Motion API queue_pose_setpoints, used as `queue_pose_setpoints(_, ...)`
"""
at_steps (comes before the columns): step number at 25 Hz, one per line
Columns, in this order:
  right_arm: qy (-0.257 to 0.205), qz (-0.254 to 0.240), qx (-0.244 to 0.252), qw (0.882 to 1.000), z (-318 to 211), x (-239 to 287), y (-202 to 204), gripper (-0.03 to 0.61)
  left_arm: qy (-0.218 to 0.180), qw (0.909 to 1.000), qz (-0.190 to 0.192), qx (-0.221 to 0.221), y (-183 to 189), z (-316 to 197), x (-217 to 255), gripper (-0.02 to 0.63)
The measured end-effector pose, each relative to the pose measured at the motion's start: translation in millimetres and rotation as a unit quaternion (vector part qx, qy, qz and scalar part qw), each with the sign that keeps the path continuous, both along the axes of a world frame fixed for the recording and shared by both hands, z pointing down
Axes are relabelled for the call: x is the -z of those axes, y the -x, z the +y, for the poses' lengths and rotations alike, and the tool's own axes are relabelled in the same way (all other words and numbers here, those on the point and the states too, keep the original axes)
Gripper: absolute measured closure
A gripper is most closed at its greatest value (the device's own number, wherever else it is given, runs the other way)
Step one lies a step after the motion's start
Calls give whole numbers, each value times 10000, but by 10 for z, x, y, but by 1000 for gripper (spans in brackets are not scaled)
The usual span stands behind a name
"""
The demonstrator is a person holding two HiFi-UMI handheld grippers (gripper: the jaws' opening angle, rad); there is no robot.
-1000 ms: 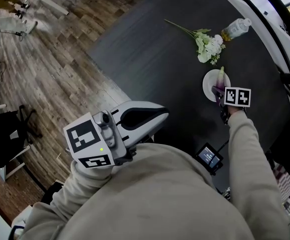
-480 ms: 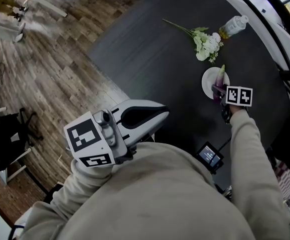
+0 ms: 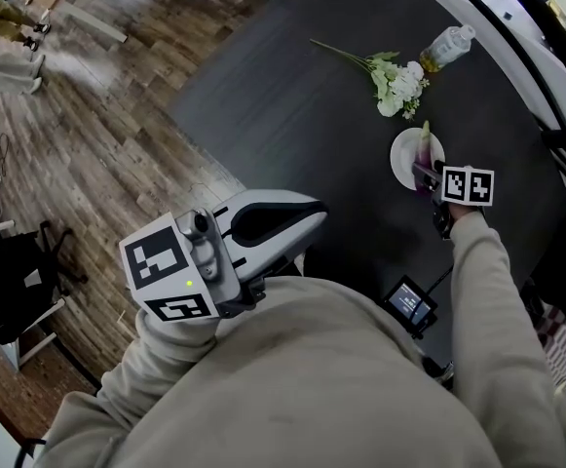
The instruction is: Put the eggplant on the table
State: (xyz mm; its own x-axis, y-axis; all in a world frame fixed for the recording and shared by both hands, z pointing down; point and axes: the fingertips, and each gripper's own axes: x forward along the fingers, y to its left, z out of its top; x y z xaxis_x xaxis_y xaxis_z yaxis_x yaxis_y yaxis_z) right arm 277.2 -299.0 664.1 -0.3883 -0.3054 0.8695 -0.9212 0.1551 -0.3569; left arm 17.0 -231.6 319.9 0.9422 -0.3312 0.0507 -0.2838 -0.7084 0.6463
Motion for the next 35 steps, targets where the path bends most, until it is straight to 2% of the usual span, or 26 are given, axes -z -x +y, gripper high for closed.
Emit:
queue_pose_setpoints(5,-241,-51,-169,9996,-2,202,-39,281,-96,9996,27,-250,-74,-16,60,609)
queue_pose_setpoints(10,-787,-51,-428,9960,69,639,-195,281,-265,9977,33,-624,-212,-21,133,609)
queue_pose_setpoints(16,-1730,-285,-1091,9784,308,1585,-513,282,-569,9896,106,-1318,-480,-23,347,609)
queue_pose_setpoints(20,-2223,-534,-1147,9667,436,2041,-569,284,-731,9836,119,-1645,-722,-44,389,609)
queue_pose_setpoints(22,-2558,-759,-1137,9570,552,2416,-499,302,-845,9790,142,-1852,-813,-19,515,609)
queue_pose_setpoints(24,-2980,-1042,-1151,9418,669,2835,-403,374,-974,9736,175,-2055,-883,-7,645,609)
queue_pose_setpoints(26,-3441,-1355,-1121,9223,770,3226,-292,491,-1091,9688,207,-2214,-951,-22,721,609)
queue_pose_setpoints(28,-3881,-1566,-1042,9022,898,3606,-166,540,-1188,9643,245,-2354,-1029,-38,775,609)
queue_pose_setpoints(32,-4669,-1438,-1011,8667,1215,4280,4,563,-1360,9518,376,-2724,-1238,11,903,609)
queue_pose_setpoints(35,-4899,-1120,-1072,8579,1424,4553,31,565,-1436,9412,481,-3021,-1428,152,989,609)
